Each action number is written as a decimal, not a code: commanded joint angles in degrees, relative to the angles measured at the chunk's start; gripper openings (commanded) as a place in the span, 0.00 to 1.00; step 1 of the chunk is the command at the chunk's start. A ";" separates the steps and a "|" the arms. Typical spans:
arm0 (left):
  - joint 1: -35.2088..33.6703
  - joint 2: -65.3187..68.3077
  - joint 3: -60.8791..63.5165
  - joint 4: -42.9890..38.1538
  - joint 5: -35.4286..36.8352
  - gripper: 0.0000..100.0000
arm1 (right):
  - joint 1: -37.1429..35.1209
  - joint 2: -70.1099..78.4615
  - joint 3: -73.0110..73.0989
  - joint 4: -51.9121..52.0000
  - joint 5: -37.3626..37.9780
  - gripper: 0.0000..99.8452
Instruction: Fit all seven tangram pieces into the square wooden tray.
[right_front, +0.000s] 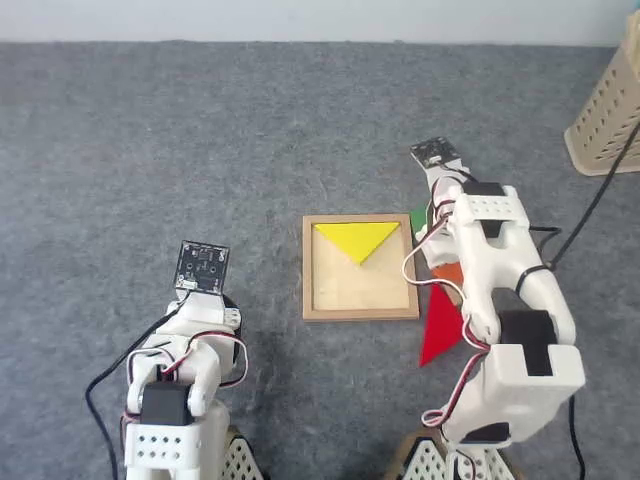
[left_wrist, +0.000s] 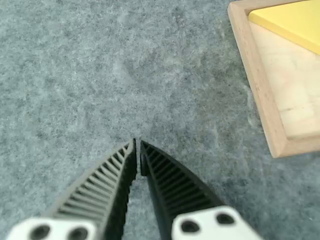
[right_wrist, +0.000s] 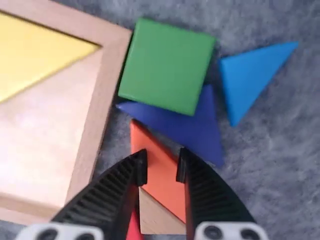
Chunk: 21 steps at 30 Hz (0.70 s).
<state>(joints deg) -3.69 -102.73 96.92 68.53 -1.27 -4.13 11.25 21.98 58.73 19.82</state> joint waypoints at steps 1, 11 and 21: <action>-0.35 -0.18 -0.31 0.26 0.53 0.01 | 0.22 -5.05 -0.97 1.19 -1.14 0.09; -0.35 -0.18 -0.31 0.26 0.53 0.01 | -3.47 -11.65 3.34 4.97 10.29 0.16; -0.26 -0.18 -0.31 0.26 0.53 0.01 | 1.45 -11.56 8.35 2.33 29.80 0.22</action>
<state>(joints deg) -3.69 -102.73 96.92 68.53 -1.27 -4.48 3.52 30.33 62.42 46.73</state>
